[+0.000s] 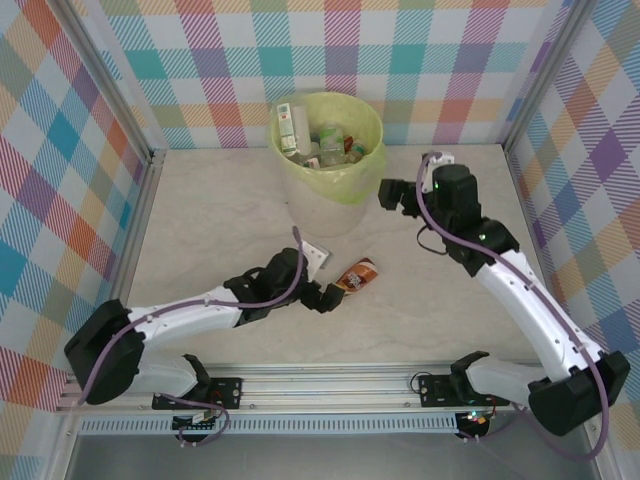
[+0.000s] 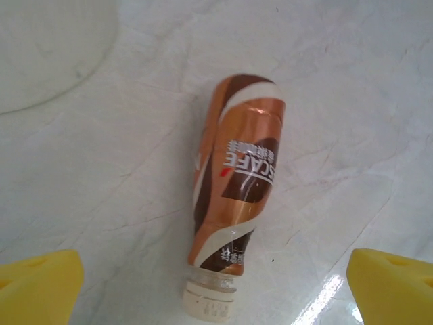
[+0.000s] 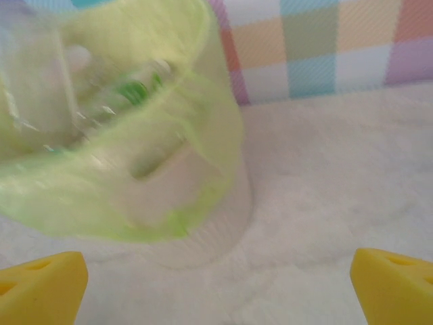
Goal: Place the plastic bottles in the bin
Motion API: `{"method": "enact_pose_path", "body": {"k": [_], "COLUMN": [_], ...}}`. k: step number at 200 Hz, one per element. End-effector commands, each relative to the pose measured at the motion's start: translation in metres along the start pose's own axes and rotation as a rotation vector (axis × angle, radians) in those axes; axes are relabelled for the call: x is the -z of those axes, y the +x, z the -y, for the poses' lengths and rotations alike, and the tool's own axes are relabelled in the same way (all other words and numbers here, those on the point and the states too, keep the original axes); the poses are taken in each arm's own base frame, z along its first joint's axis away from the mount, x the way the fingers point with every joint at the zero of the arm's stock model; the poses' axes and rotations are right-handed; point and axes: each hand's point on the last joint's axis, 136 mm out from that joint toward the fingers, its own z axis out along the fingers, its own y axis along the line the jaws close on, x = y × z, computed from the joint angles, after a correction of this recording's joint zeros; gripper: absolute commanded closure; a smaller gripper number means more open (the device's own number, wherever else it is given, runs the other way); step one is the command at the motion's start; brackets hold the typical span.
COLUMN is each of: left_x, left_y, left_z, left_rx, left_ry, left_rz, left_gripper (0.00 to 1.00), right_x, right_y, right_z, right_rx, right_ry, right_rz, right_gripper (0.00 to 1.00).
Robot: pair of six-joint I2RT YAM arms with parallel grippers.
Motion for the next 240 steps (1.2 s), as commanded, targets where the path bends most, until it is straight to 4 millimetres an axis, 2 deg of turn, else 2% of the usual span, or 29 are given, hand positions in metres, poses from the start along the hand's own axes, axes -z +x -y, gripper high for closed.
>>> {"method": "enact_pose_path", "body": {"k": [1,23,41,80,127,169,202,229,240], "left_x": [-0.015,-0.036,-0.054,-0.086,-0.113,-0.117,-0.115,-0.107,-0.102], "left_y": [-0.014,-0.004,0.004,0.012,0.034,0.042,0.037,0.029,0.022], "left_z": [0.016,0.024,0.025,0.019,0.016,0.021,0.027,0.030,0.031], "left_rx": [-0.115,-0.113,-0.119,-0.130,-0.125,-0.124,-0.113,-0.114,-0.116], "left_ry": [-0.009,-0.009,-0.021,-0.077,-0.101,-0.085,-0.048,-0.033,-0.032], "left_rz": [-0.006,-0.075,-0.126,-0.196,-0.280,-0.332,-0.314,-0.284,-0.259], "left_gripper": [0.00,0.00,0.00,0.03,0.15,0.28,0.47,0.58,0.59], "right_x": [0.005,0.010,0.013,0.018,0.017,0.014,0.012,0.013,0.013], "right_y": [0.029,0.053,0.061,0.059,0.061,0.064,0.063,0.061,0.061], "right_z": [0.030,0.044,0.050,0.056,0.059,0.059,0.058,0.058,0.058], "right_rx": [-0.075,-0.125,-0.150,-0.163,-0.142,-0.141,-0.139,-0.135,-0.133], "right_ry": [0.108,0.142,0.151,0.170,0.183,0.183,0.181,0.180,0.180], "right_rz": [-0.008,-0.028,-0.024,0.013,0.011,0.011,0.015,0.021,0.023], "right_gripper": [0.00,0.00,0.00,0.00,0.00,0.00,0.00,0.00,0.00]}}
